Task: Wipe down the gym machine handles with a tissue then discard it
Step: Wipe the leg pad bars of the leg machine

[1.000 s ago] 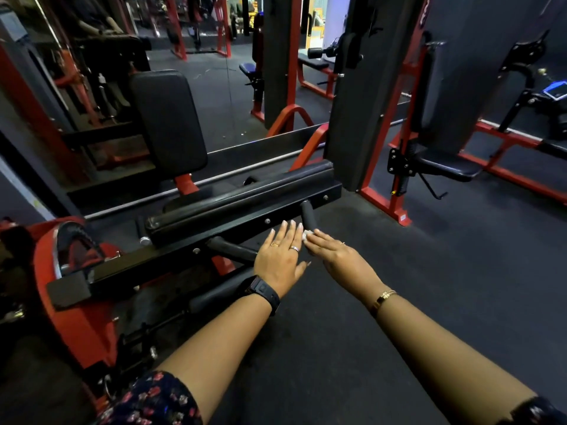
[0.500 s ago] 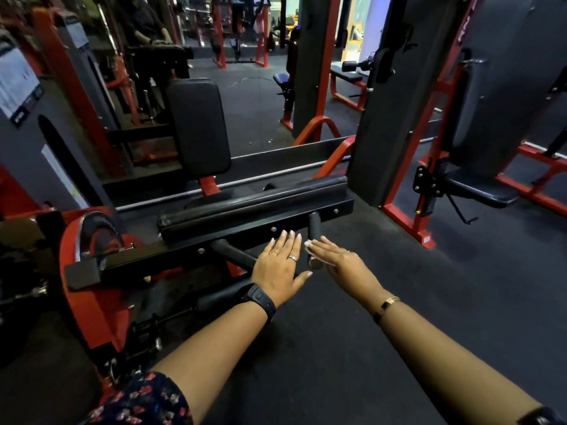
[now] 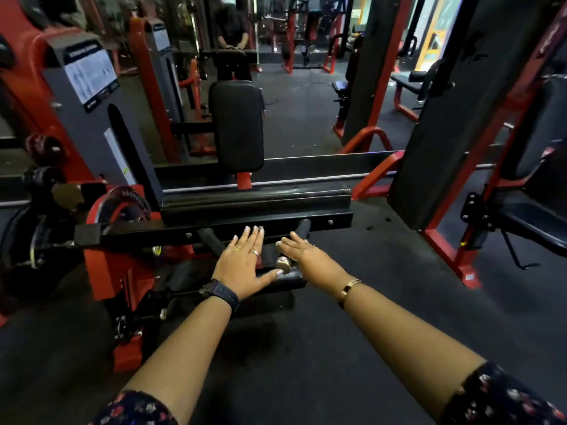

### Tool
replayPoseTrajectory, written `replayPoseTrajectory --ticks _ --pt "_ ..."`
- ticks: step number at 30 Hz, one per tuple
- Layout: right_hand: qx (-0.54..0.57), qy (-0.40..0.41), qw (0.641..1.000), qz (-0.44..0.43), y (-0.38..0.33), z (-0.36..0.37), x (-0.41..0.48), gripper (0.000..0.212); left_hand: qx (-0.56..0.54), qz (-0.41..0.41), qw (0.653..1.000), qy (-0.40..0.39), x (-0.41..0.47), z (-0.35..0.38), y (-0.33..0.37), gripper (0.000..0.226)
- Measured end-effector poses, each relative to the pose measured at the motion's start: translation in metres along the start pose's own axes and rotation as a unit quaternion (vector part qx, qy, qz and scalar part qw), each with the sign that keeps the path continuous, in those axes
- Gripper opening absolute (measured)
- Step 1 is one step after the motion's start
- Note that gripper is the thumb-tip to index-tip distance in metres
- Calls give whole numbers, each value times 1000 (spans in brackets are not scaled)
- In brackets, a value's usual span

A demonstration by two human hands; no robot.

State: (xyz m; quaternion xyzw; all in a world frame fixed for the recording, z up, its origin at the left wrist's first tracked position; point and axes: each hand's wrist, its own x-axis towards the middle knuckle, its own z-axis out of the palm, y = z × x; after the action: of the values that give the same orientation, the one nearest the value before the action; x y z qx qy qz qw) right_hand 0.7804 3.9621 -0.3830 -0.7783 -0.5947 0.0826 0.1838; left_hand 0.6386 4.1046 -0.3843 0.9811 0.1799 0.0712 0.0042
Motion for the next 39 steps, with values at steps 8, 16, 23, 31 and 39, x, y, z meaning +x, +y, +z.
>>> replayPoseTrajectory --ticks 8,16,23,31,39 --pt "27 45 997 -52 31 5 -8 81 54 -63 996 16 3 -7 22 111" --pt "14 70 995 -75 37 12 0 79 27 -99 995 14 29 6 57 102" --pt "48 77 996 0 48 6 35 70 5 -129 992 1 31 2 60 106" --pt "41 102 989 -101 80 14 8 90 2 -154 988 -18 31 1 64 108" --pt "115 60 981 -148 67 22 22 75 -6 -268 961 -66 33 0 79 111"
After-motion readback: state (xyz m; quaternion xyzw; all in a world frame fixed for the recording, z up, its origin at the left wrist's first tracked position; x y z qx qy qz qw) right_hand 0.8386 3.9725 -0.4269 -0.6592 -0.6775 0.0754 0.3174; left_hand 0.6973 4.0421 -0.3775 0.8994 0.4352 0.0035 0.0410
